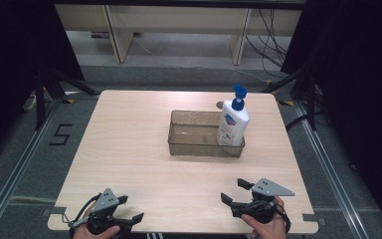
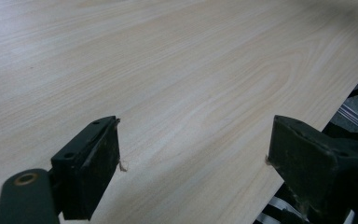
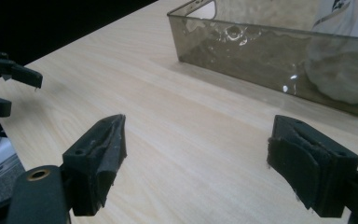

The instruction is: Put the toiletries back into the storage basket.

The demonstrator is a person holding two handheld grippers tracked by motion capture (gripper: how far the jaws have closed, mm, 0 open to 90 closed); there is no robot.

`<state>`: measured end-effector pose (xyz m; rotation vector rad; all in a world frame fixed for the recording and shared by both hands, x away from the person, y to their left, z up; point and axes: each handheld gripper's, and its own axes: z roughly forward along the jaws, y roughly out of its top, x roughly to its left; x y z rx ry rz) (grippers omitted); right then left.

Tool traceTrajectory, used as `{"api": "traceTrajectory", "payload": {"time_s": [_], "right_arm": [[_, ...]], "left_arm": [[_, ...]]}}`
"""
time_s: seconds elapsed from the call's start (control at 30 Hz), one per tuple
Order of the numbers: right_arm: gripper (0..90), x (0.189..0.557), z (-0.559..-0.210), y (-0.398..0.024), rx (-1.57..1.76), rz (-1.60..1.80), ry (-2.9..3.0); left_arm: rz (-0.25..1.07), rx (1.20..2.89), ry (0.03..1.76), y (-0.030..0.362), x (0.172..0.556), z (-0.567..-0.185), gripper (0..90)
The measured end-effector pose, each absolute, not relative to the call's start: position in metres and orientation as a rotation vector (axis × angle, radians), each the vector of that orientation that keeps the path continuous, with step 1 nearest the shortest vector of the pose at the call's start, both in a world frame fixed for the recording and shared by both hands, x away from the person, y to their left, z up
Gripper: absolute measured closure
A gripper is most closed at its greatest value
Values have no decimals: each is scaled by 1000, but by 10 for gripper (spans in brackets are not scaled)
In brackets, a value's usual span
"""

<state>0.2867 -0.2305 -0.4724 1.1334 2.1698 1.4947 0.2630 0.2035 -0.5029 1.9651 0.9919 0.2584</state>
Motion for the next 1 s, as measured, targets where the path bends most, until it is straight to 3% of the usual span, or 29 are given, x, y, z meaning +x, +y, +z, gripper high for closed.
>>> {"api": "traceTrajectory", "payload": {"time_s": [1.0], "right_arm": [[173,270,-481,-233,1152,1447,2238]], "left_arm": [[242,2001,963,203,264,-504,158]]}}
